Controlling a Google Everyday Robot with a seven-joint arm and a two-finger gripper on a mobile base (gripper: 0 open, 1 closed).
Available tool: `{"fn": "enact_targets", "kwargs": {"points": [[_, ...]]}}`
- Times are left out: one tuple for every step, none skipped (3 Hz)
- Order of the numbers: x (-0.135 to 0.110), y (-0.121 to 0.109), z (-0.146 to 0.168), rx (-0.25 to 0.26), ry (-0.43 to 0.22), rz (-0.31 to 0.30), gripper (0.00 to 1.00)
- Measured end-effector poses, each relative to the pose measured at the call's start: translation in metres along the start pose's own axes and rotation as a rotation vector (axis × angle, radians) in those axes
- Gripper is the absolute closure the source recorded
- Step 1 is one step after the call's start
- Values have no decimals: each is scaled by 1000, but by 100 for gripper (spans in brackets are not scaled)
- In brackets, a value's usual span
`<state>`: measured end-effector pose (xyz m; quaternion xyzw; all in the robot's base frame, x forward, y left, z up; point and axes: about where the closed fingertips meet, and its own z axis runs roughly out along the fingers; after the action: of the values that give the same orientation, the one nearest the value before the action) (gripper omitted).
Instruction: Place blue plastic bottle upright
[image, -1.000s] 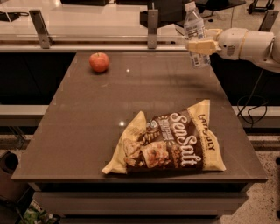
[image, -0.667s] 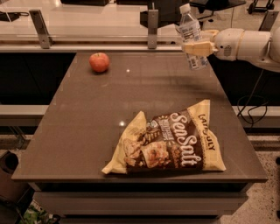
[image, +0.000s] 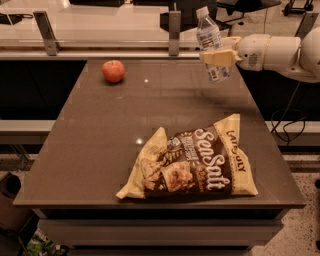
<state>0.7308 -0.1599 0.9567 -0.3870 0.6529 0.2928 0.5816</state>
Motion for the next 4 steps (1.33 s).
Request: {"fn": "enact_targets", "kwargs": {"points": [[4,6,7,-18,-8,16,100],[11,10,9,-26,-1,38,100],[24,15,10,-30,39,67,100],[36,21,11,-27,73,92,100]]}}
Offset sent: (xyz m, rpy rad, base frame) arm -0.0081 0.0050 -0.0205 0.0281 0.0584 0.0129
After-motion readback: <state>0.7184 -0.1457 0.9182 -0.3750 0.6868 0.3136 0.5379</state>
